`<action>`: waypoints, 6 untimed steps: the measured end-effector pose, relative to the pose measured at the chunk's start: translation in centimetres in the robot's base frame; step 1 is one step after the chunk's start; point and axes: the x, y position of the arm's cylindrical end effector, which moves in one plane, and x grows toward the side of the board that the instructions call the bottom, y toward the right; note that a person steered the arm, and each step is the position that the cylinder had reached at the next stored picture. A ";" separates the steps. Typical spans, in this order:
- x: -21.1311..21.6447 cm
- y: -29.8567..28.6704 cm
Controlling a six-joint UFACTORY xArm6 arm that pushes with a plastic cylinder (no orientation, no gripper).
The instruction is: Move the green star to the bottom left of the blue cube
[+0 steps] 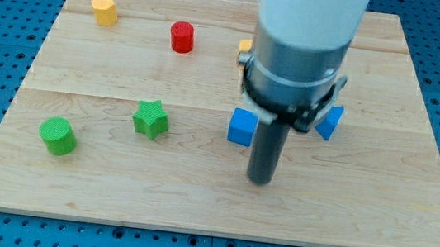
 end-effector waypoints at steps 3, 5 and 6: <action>-6.8 -19.7; -10.4 -10.9; -8.3 -10.1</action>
